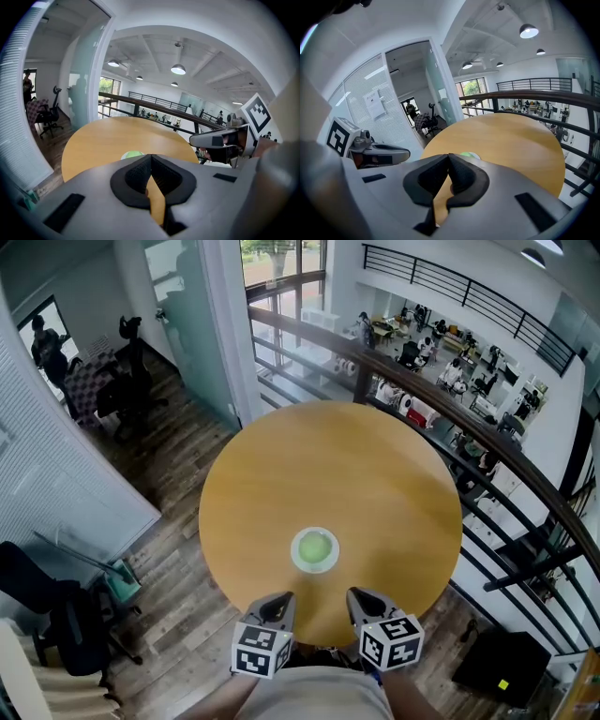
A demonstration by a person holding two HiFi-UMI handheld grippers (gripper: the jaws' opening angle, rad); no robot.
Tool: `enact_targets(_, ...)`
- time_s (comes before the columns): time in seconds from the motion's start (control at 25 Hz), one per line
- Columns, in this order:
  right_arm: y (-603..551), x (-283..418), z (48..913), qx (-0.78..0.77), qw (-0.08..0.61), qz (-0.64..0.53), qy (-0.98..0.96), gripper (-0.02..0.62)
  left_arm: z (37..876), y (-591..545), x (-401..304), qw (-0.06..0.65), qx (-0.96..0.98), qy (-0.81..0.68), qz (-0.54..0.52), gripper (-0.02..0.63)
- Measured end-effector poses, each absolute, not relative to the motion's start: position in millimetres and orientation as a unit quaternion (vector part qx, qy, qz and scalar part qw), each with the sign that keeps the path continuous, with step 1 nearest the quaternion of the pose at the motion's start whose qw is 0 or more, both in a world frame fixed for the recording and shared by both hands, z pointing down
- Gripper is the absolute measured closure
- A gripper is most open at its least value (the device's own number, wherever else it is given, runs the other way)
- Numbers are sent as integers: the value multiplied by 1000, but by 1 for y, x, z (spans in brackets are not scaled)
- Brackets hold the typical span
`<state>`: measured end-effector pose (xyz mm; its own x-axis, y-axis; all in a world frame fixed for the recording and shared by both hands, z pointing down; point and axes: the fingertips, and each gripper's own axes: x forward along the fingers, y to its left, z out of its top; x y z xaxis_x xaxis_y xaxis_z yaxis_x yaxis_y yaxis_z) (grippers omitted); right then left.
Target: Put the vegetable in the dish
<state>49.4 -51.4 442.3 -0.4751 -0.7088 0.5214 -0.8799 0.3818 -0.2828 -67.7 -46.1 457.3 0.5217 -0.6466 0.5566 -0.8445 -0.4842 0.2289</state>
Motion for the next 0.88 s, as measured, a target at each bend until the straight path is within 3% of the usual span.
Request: enact_targets(0.88, -56, 47, 440, 475, 162, 260, -825, 571, 457, -57, -70, 241, 831, -463, 194, 584)
